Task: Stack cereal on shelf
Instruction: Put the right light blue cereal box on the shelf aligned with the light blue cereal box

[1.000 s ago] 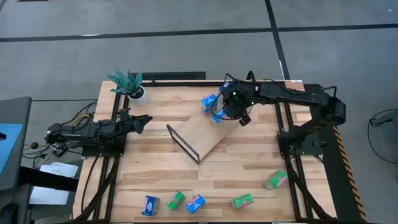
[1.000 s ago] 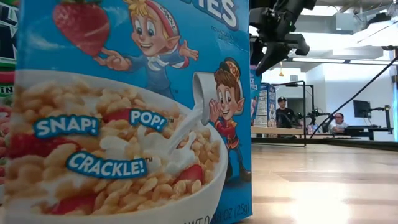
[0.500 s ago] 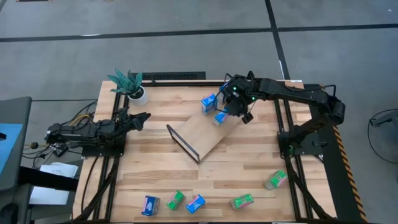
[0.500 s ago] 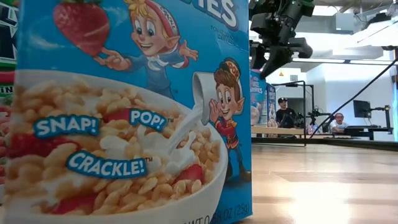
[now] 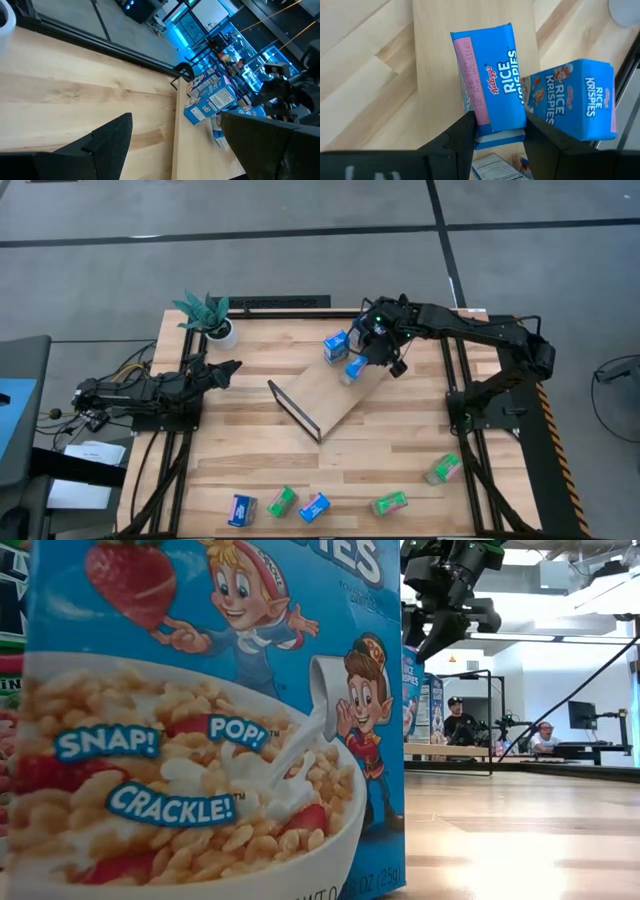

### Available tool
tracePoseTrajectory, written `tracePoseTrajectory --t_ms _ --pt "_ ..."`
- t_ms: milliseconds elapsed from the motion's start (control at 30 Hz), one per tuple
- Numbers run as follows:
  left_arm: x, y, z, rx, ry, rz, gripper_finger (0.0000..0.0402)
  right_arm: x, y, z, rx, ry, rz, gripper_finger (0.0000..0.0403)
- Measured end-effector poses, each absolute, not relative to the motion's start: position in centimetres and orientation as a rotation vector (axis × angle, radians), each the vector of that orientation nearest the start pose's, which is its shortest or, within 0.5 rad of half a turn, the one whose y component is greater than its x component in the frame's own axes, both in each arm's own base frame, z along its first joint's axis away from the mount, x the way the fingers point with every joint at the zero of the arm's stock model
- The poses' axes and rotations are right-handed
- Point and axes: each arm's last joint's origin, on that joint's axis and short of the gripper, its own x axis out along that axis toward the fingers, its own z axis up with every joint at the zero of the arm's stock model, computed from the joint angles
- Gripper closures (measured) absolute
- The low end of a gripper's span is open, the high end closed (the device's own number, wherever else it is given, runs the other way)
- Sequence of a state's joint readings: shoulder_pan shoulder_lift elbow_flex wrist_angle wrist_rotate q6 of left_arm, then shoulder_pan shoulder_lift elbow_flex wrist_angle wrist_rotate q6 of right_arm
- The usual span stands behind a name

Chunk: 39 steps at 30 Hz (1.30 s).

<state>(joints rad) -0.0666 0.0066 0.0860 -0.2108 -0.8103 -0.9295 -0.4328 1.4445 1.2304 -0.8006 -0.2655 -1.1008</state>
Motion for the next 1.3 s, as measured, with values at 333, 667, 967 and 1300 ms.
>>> tracePoseTrajectory --t_ms 333,667,967,1300 --pt "8.3 1.6 17.3 -0.827 -0.239 0.754 0.0109 27.1 -11.8 28.1 -0.641 0.942 0.395 0.0234" --pt "8.3 1.6 17.3 -0.841 -0.245 0.752 0.0109 27.4 -12.2 28.0 -0.667 0.923 0.383 0.0233" --pt "8.3 1.6 17.3 -0.841 -0.245 0.752 0.0109 27.1 -12.8 27.9 -0.668 0.933 0.373 0.0232" --pt "8.3 1.6 17.3 -0.841 -0.244 0.752 0.0109 27.2 -12.9 27.9 -0.656 0.933 0.362 0.0232"
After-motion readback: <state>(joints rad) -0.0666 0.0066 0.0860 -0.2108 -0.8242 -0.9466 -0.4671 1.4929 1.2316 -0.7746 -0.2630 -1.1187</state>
